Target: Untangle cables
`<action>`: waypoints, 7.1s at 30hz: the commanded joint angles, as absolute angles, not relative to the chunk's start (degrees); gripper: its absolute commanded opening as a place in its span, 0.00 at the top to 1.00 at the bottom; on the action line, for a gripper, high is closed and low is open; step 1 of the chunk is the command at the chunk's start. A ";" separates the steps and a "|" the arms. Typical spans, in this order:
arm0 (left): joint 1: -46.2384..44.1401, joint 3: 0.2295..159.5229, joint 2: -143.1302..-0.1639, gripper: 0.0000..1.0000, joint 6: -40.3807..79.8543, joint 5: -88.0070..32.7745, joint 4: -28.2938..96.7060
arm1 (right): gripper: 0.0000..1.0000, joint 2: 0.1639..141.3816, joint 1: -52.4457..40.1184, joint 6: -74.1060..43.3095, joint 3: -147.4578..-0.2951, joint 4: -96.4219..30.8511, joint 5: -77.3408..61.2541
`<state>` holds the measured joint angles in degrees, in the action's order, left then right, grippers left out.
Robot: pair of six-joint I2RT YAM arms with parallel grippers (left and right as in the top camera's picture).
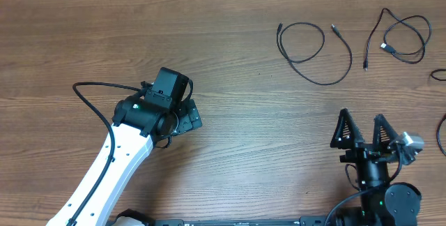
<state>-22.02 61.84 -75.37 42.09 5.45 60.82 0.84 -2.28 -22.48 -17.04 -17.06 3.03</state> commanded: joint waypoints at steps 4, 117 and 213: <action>-21.87 61.58 -74.94 0.00 42.87 6.37 60.80 | 0.00 0.16 -2.15 -22.72 -11.38 -13.21 3.40; -21.87 61.58 -74.94 0.00 40.58 7.90 58.02 | 0.00 0.16 1.15 -11.90 -0.45 -4.75 -0.08; -0.64 62.35 -1.26 0.00 29.78 16.49 77.67 | 0.00 0.16 1.15 -11.90 -0.45 -4.78 -0.08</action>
